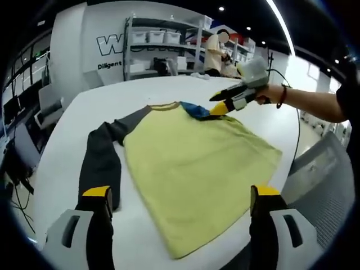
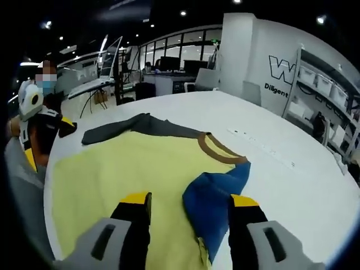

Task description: Fold the garment on the visible template until the final outline fits inside the template.

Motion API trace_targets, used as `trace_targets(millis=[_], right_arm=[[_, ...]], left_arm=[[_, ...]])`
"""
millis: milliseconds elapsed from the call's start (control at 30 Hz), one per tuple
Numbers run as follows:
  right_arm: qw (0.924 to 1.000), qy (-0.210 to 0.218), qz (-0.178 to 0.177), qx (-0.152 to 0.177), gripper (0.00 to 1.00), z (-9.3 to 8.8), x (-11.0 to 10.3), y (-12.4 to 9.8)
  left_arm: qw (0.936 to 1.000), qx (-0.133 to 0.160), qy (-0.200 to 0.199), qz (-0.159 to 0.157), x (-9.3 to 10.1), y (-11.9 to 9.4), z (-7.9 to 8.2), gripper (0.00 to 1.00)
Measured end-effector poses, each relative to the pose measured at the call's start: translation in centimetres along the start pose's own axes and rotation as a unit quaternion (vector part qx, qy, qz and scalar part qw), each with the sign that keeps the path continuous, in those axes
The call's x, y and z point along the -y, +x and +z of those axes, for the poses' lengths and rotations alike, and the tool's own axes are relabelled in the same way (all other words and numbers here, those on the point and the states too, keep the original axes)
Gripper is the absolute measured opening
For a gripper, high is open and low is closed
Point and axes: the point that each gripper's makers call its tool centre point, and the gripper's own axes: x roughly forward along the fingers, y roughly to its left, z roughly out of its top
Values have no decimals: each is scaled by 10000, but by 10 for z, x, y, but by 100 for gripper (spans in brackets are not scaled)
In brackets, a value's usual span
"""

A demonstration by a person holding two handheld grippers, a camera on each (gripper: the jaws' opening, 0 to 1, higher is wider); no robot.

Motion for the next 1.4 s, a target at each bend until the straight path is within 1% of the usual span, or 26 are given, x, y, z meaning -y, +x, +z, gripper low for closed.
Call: trace_targets(millis=[67,100,200,300,333,433,567,633,700,867,900,1167,1233,1267,1400], right_arm=[[9999,127,-12,-9,49,-4,2,-3],[9998,208,-35,-23,49,-8,6,-6],[9996,111,-166,-176,44,-19,14,-11],[9994,170,-226,-207,41,-25,19,-14],[9994,172,-233,-205,40,-25,19,-14],[9989,69,-328,-338,39,-35,25,-18],[9986,198,-349,-334,29,-40,28,-23],[9983,91,-465,-351,20,-42,32,-26],[9982,96,-491,-344,14,-42,34,-27],[9982,146,-486,-329,16,-42,36,-27],[9984,170,-451,-310,16,-42,35,-27],[9979,152,-391,-498,15,-52,32,-21],[9977,163,-388,-534,12,-54,31,-19],[9976,175,-396,-532,8,-54,32,-18],[9973,191,-369,-597,2,-56,31,-13]], left_arm=[[10000,15,-43,4,0,0,1,99],[10000,29,-53,-9,0,0,1,99],[10000,19,-66,-28,0,0,1,99],[10000,24,-30,-21,1,-1,1,99],[10000,25,-31,-25,1,0,1,99],[10000,-26,10,-35,2,0,-1,99],[10000,-16,0,-22,2,0,-1,99],[10000,-8,3,-1,1,-1,-1,99],[10000,-6,0,-7,1,-1,-1,99],[10000,12,-1,-15,2,-1,0,99],[10000,-2,-15,-19,-1,-1,-1,99],[10000,-18,-19,-48,0,0,-2,99],[10000,-11,-14,-62,1,0,-2,98],[10000,-14,-16,-64,1,0,-2,98],[10000,-11,-30,-69,2,-1,-2,98]])
